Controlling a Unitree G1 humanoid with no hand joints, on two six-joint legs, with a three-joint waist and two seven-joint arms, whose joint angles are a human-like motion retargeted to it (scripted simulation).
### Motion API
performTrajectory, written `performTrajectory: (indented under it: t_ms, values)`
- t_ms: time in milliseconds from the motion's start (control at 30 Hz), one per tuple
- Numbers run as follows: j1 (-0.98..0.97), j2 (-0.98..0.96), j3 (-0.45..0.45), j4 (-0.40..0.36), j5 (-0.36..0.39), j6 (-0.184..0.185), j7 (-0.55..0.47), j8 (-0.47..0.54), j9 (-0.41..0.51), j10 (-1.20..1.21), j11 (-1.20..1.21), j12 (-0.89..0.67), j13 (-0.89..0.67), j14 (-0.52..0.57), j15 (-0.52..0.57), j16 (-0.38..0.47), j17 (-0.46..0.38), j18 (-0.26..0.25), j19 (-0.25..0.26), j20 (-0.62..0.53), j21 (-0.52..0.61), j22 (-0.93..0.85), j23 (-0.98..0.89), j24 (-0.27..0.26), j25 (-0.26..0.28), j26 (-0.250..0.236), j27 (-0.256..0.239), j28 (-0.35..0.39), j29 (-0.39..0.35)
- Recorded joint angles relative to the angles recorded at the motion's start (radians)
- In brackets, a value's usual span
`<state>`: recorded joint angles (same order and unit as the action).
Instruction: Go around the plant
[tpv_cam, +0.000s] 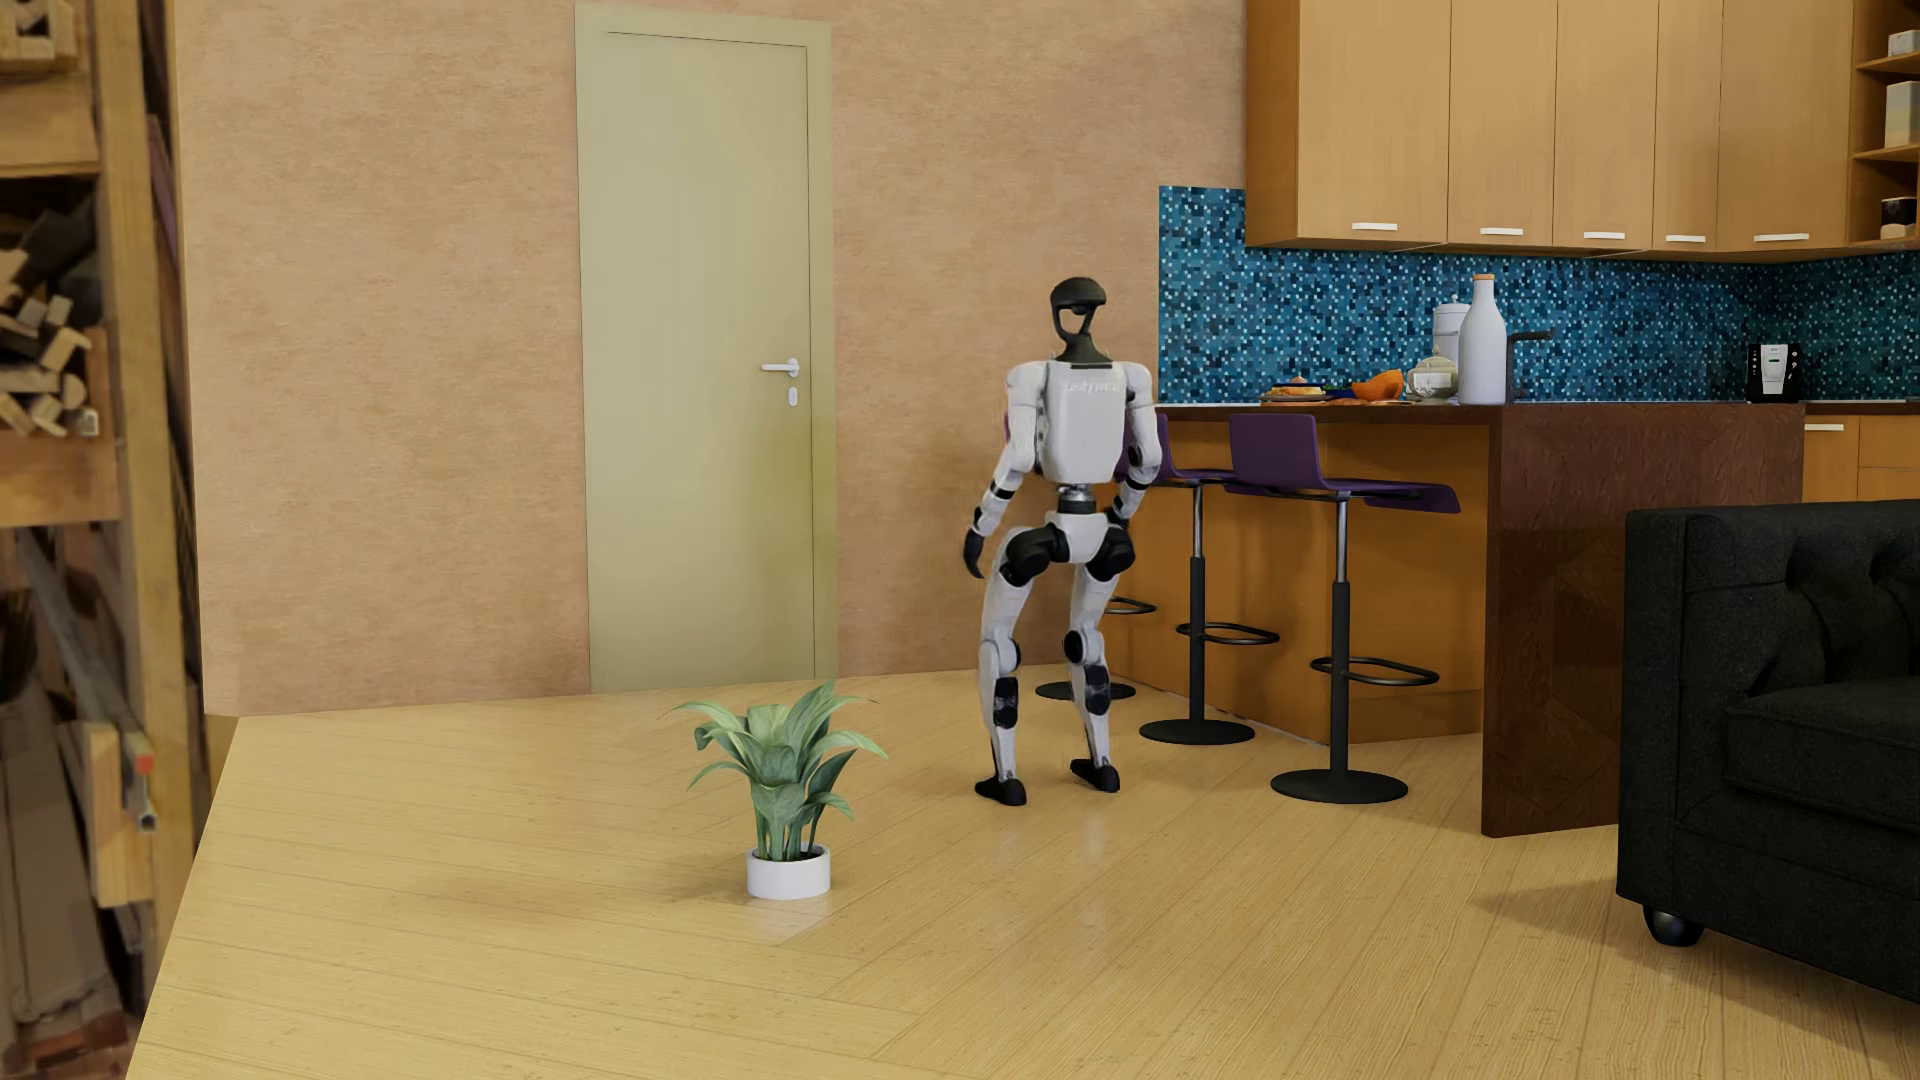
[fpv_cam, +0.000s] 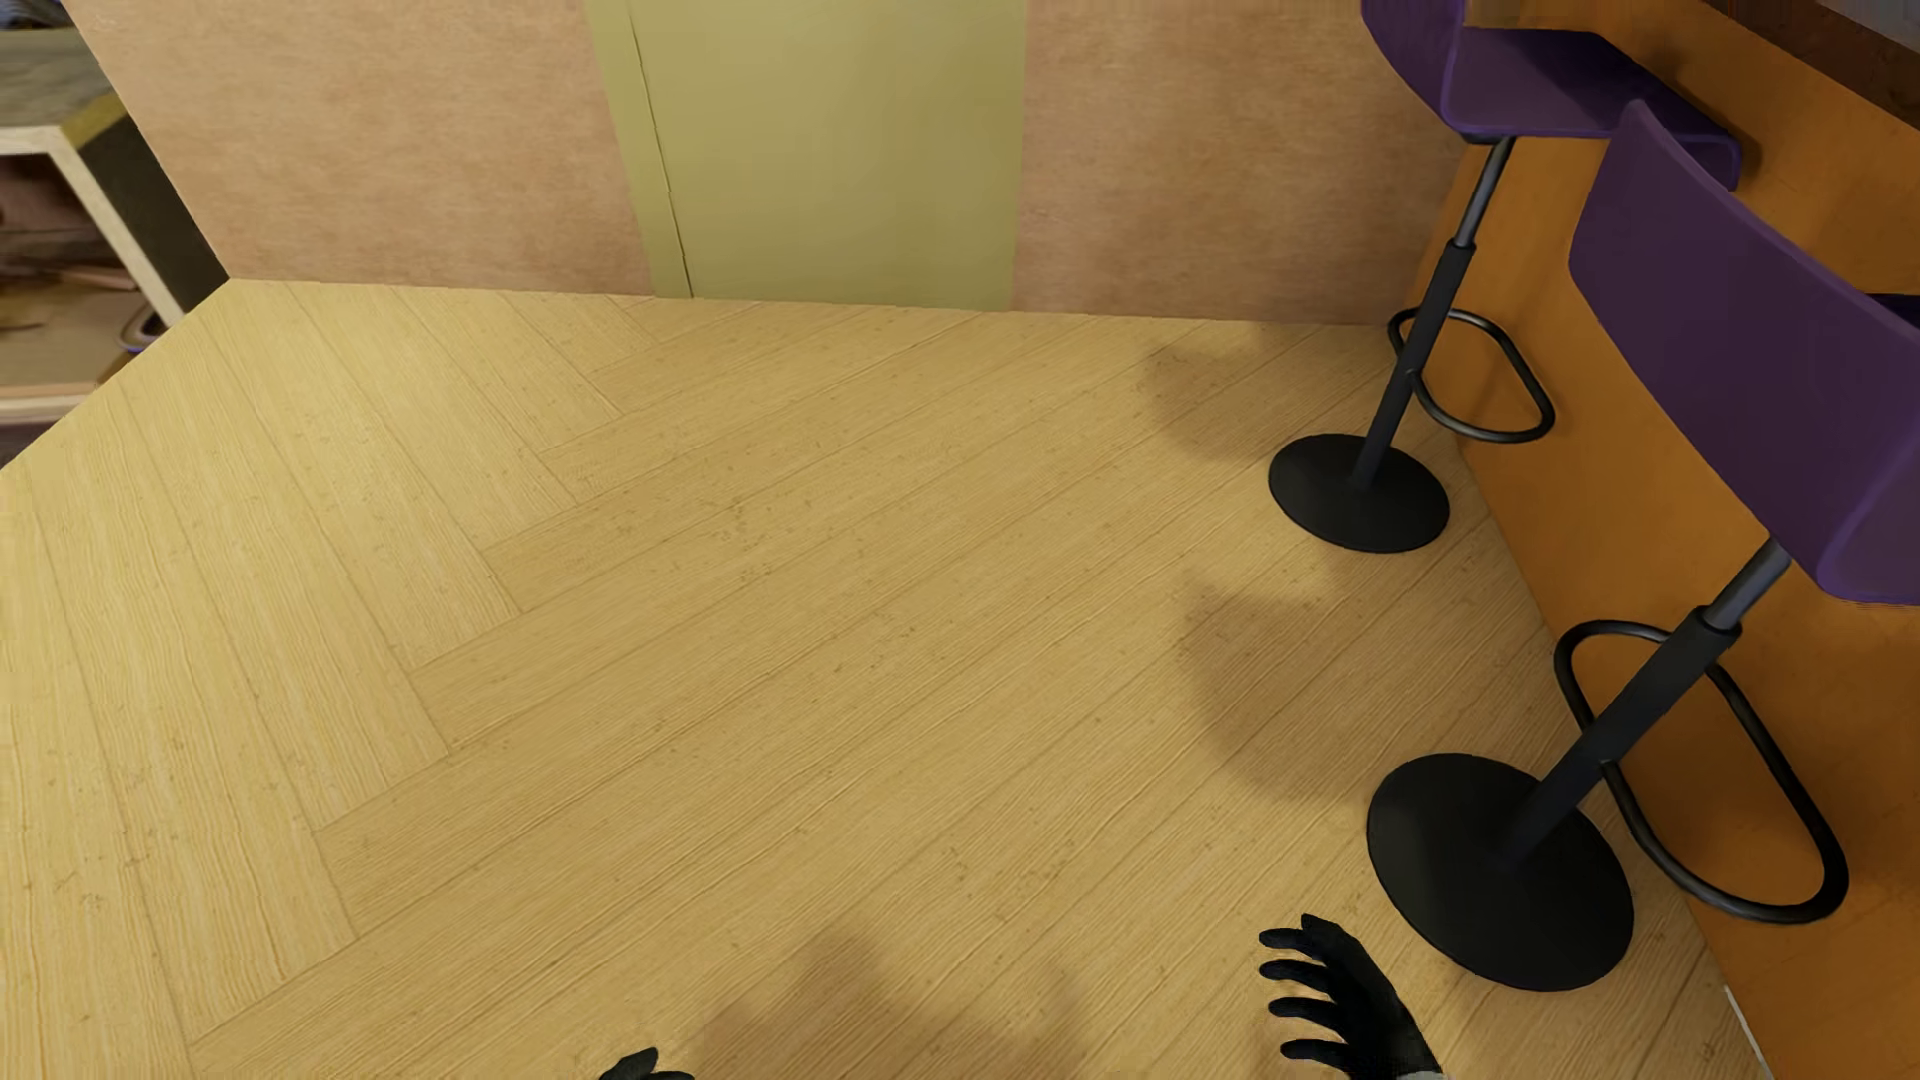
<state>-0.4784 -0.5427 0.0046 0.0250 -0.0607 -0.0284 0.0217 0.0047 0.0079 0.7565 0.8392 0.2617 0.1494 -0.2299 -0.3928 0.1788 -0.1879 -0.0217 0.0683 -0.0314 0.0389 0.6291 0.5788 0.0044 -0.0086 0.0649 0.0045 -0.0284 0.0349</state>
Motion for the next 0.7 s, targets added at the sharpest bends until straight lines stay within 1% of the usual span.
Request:
performTrajectory:
  t_ms: [33, 67, 100, 133, 167, 200, 233, 267, 300, 333, 367, 400, 433, 467, 500, 533, 567, 600, 633, 667, 700]
  values:
    - [0.001, 0.007, 0.027, -0.005, -0.007, -0.011, -0.001, -0.004, -0.001, 0.002, -0.019, -0.006, 0.014, -0.011, 0.067, -0.002, -0.026, 0.002, -0.003, -0.009, -0.006, 0.005, 0.004, -0.012, -0.013, 0.008, -0.031, -0.012, 0.020]
    - [0.007, 0.023, 0.040, -0.005, 0.001, -0.019, 0.000, 0.006, -0.003, -0.001, -0.052, -0.008, 0.006, -0.036, 0.131, -0.005, -0.022, 0.004, -0.016, -0.019, -0.004, 0.019, 0.024, -0.025, -0.025, 0.017, -0.044, -0.025, 0.031]
    - [-0.001, 0.036, 0.041, -0.002, 0.010, -0.009, -0.003, 0.006, -0.010, 0.017, -0.088, 0.004, 0.015, -0.098, 0.180, -0.022, -0.016, 0.027, -0.046, -0.011, 0.005, 0.013, 0.019, -0.033, -0.032, 0.027, -0.054, -0.038, 0.036]
    - [-0.003, 0.050, 0.033, 0.003, 0.018, 0.006, -0.002, 0.008, -0.009, 0.038, -0.112, 0.006, 0.018, -0.159, 0.210, -0.021, -0.008, 0.052, -0.056, -0.009, 0.004, 0.019, 0.016, -0.035, -0.035, 0.033, -0.056, -0.038, 0.036]
    - [-0.012, 0.063, 0.014, 0.011, 0.030, 0.041, -0.015, 0.000, -0.008, 0.057, -0.141, -0.010, 0.027, -0.196, 0.230, -0.008, -0.024, 0.075, -0.031, -0.033, 0.009, 0.026, 0.018, -0.039, -0.032, 0.043, -0.051, -0.033, 0.032]
    - [-0.002, 0.053, 0.001, 0.020, 0.034, 0.055, -0.009, 0.003, -0.008, 0.021, -0.125, -0.030, 0.047, -0.125, 0.174, 0.007, -0.019, 0.018, -0.042, -0.025, 0.004, 0.032, 0.005, -0.048, -0.027, 0.050, -0.029, -0.029, 0.017]
    - [0.005, 0.035, -0.005, 0.027, 0.038, 0.061, 0.002, 0.012, -0.007, -0.015, -0.098, -0.043, 0.045, -0.056, 0.103, -0.006, 0.002, -0.017, -0.043, 0.003, -0.003, 0.027, 0.012, -0.057, -0.021, 0.056, 0.003, -0.025, 0.001]
    - [0.008, 0.024, 0.008, 0.027, 0.043, 0.064, 0.006, 0.019, -0.004, -0.031, -0.077, -0.059, 0.047, -0.037, 0.033, -0.015, 0.008, 0.026, -0.036, 0.011, 0.001, 0.025, 0.022, -0.068, -0.010, 0.059, 0.033, -0.028, -0.010]
    - [0.006, 0.007, 0.008, 0.021, 0.031, 0.050, 0.009, 0.019, -0.002, -0.041, -0.047, -0.033, 0.038, -0.039, -0.026, -0.022, 0.008, -0.024, -0.024, 0.023, -0.008, -0.009, 0.027, -0.061, 0.004, 0.053, 0.044, -0.037, -0.006]
    - [-0.003, 0.005, 0.019, 0.018, 0.021, 0.043, 0.012, 0.013, 0.003, -0.027, -0.055, -0.004, 0.021, -0.069, 0.012, -0.026, -0.002, 0.008, -0.007, 0.014, -0.013, -0.027, 0.036, -0.042, 0.014, 0.042, 0.039, -0.051, 0.007]
    - [-0.012, 0.011, 0.038, 0.009, 0.005, 0.038, 0.003, -0.002, 0.005, -0.026, -0.090, -0.005, 0.018, -0.094, 0.095, -0.030, -0.014, 0.000, 0.015, 0.004, -0.007, -0.008, 0.046, -0.017, 0.018, 0.037, 0.013, -0.068, 0.021]
    - [-0.019, 0.029, 0.053, 0.007, 0.013, 0.049, -0.011, -0.003, 0.016, 0.003, -0.127, 0.006, 0.011, -0.151, 0.163, -0.039, -0.032, 0.030, 0.018, -0.012, -0.011, -0.007, 0.035, -0.007, 0.011, 0.037, -0.008, -0.074, 0.033]
    - [-0.034, 0.032, 0.064, -0.001, 0.023, 0.060, -0.031, 0.000, 0.015, 0.067, -0.155, 0.008, 0.006, -0.225, 0.216, -0.023, -0.050, 0.086, -0.009, -0.031, -0.008, -0.001, 0.043, -0.010, -0.001, 0.036, -0.039, -0.067, 0.037]
    - [-0.040, 0.021, 0.050, -0.001, 0.033, 0.074, -0.047, -0.001, 0.004, 0.159, -0.171, 0.018, 0.005, -0.291, 0.238, -0.010, -0.045, 0.092, -0.067, -0.031, 0.006, -0.017, 0.051, -0.022, -0.013, 0.044, -0.058, -0.049, 0.025]
    - [-0.008, 0.000, 0.021, 0.010, 0.040, 0.088, -0.053, 0.005, -0.005, 0.220, -0.170, 0.010, 0.023, -0.327, 0.231, 0.005, -0.039, 0.038, -0.078, -0.022, 0.006, -0.017, 0.054, -0.036, -0.016, 0.057, -0.061, -0.026, 0.004]
    - [0.045, -0.028, -0.026, 0.023, 0.042, 0.105, -0.056, 0.009, -0.011, 0.244, -0.161, -0.006, 0.037, -0.367, 0.194, 0.024, -0.046, -0.012, -0.044, -0.012, 0.009, -0.020, 0.062, -0.051, -0.015, 0.072, -0.049, -0.002, -0.019]
    - [0.106, -0.067, -0.092, 0.041, 0.020, 0.103, -0.048, -0.003, -0.007, 0.167, -0.122, -0.019, 0.055, -0.344, 0.099, 0.062, -0.007, -0.148, 0.007, -0.008, -0.014, -0.003, 0.049, -0.064, -0.012, 0.075, -0.013, 0.021, -0.048]
    - [0.100, -0.111, -0.147, 0.043, 0.015, 0.075, -0.019, 0.009, -0.016, 0.127, 0.004, -0.008, 0.089, -0.228, -0.006, 0.069, 0.024, -0.044, 0.047, 0.042, -0.012, 0.025, 0.038, -0.056, -0.009, 0.068, 0.019, 0.038, -0.071]
    - [0.088, -0.135, -0.168, 0.040, 0.025, 0.046, -0.014, 0.025, -0.037, 0.109, 0.134, -0.001, 0.118, -0.208, -0.056, 0.059, 0.033, -0.034, 0.082, 0.054, -0.029, 0.025, 0.056, -0.028, -0.009, 0.065, 0.036, 0.051, -0.084]
    - [0.089, -0.111, -0.156, 0.033, 0.015, 0.011, -0.013, 0.025, -0.053, 0.076, 0.210, -0.009, 0.129, -0.183, -0.066, 0.044, 0.015, -0.037, 0.110, 0.037, -0.045, 0.030, 0.052, 0.007, -0.013, 0.057, 0.064, 0.052, -0.088]
    - [0.082, -0.044, -0.115, 0.039, -0.001, -0.012, -0.012, 0.018, -0.062, 0.064, 0.184, 0.011, 0.115, -0.170, -0.065, 0.004, -0.024, -0.043, 0.124, 0.021, -0.055, -0.010, 0.049, 0.033, -0.013, 0.042, 0.078, 0.043, -0.081]
